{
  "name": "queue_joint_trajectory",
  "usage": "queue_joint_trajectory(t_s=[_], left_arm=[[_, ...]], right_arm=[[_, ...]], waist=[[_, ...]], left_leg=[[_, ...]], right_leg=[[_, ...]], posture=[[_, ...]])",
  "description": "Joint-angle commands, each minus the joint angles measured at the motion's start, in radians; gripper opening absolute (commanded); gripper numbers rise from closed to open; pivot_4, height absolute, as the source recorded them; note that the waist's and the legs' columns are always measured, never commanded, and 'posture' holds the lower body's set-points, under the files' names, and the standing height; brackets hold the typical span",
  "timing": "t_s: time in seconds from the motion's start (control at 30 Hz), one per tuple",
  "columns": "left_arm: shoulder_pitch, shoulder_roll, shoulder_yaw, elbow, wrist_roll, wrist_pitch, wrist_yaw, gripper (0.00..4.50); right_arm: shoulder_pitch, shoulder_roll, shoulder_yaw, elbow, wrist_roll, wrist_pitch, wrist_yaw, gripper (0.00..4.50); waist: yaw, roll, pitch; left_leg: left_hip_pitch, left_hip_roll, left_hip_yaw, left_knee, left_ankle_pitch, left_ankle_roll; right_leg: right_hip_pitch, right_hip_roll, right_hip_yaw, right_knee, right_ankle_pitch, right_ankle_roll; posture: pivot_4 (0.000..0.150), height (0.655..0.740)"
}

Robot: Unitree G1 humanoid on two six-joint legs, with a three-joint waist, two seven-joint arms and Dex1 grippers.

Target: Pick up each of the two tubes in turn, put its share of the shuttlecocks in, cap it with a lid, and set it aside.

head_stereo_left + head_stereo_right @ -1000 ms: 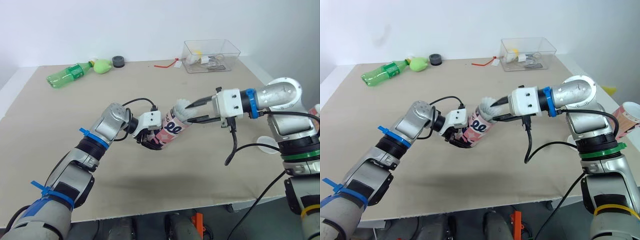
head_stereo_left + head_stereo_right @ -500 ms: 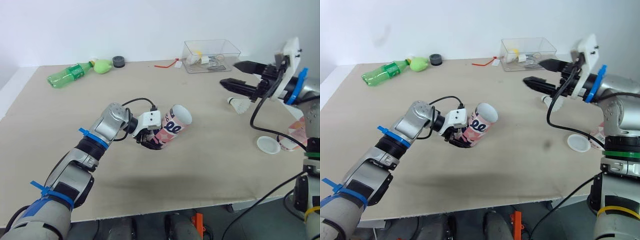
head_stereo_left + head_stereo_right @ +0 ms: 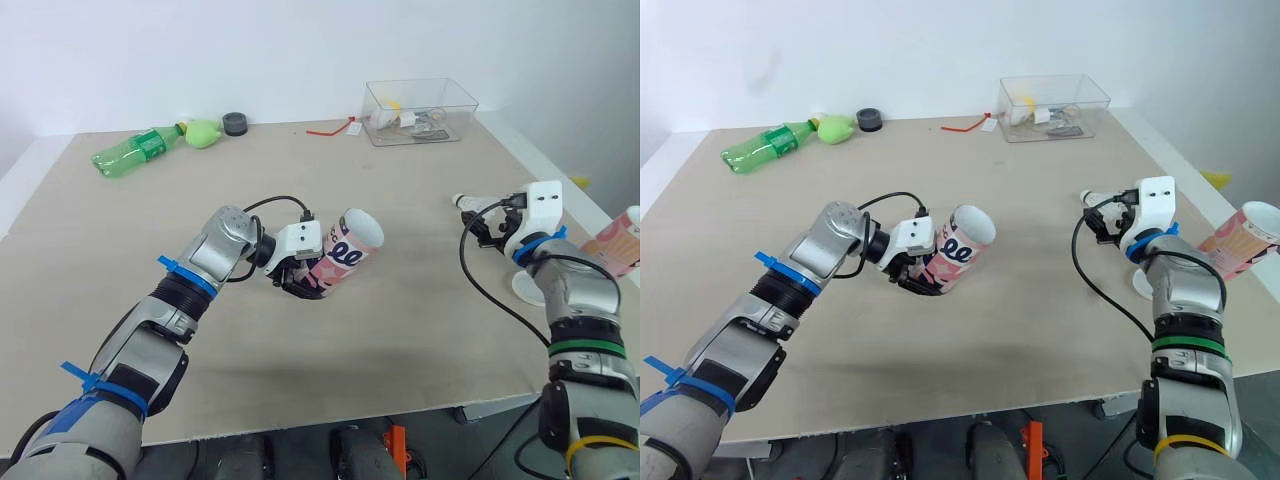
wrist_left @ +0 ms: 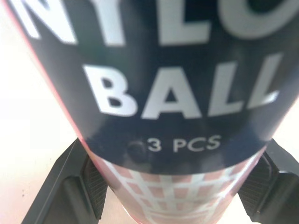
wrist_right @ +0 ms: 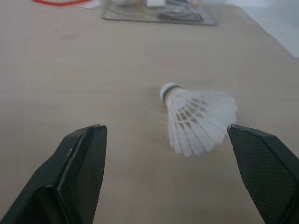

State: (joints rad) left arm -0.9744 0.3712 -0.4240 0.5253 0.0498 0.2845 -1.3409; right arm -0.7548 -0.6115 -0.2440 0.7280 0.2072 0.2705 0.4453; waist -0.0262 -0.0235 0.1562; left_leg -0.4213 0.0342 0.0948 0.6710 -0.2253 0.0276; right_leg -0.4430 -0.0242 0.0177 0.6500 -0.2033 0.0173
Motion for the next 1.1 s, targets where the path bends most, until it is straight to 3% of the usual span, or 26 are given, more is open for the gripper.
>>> queue_joint_trajectory(t_s=[0.03,0.5,0.6,0.73,0.77,0.83,1.1], left_arm=[[-0.003,0.001,0.007,-0.038,-0.004,0.000,-0.003,3.01],[0.021,0.014,0.011,-0.083,-0.007,0.023,0.001,3.01],[0.026,0.019,0.011,-0.091,-0.006,0.028,0.002,3.01],[0.030,0.020,0.011,-0.099,-0.007,0.034,0.005,3.01],[0.031,0.020,0.012,-0.101,-0.007,0.036,0.006,3.01],[0.032,0.020,0.012,-0.104,-0.008,0.038,0.006,3.01],[0.037,0.031,0.017,-0.122,-0.013,0.052,0.009,3.01]], right_arm=[[-0.088,0.008,-0.003,0.108,-0.015,-0.079,-0.005,4.43],[-0.242,0.041,0.003,0.435,-0.067,-0.231,-0.082,4.43],[-0.270,0.049,0.004,0.471,-0.075,-0.247,-0.095,3.54],[-0.299,0.062,0.004,0.504,-0.086,-0.261,-0.106,1.60],[-0.305,0.065,0.004,0.512,-0.088,-0.263,-0.110,1.31],[-0.312,0.067,0.008,0.524,-0.098,-0.265,-0.111,0.15],[-0.321,0.080,0.012,0.533,-0.117,-0.279,-0.107,0.06]], waist=[[0.000,0.000,0.000],[-0.002,0.000,0.000],[-0.007,0.000,0.000],[-0.011,0.000,0.000],[-0.011,0.000,0.000],[-0.011,0.000,0.000],[-0.012,0.000,0.000]], left_leg=[[0.000,0.000,0.000,0.000,0.000,0.000],[-0.001,0.000,0.001,-0.001,0.000,0.000],[0.000,0.000,0.001,-0.001,0.000,0.000],[0.000,0.000,0.001,-0.001,0.000,0.000],[0.000,0.000,0.001,-0.001,0.000,0.000],[0.000,0.000,0.001,-0.001,0.000,0.000],[0.000,0.001,0.001,-0.001,0.000,0.000]], right_leg=[[0.000,0.000,0.000,0.000,0.000,0.000],[0.000,-0.001,0.001,-0.001,0.002,-0.004],[0.000,0.000,0.001,0.000,0.002,-0.004],[0.000,0.000,0.001,0.000,0.002,-0.004],[0.000,0.000,0.001,0.000,0.002,-0.004],[0.000,0.000,0.001,0.000,0.002,-0.004],[0.000,-0.001,0.001,0.000,0.002,-0.004]], posture=[[0.150,0.7400],[0.150,0.7400],[0.150,0.7400],[0.150,0.7400],[0.150,0.7400],[0.150,0.7400],[0.150,0.7400]])
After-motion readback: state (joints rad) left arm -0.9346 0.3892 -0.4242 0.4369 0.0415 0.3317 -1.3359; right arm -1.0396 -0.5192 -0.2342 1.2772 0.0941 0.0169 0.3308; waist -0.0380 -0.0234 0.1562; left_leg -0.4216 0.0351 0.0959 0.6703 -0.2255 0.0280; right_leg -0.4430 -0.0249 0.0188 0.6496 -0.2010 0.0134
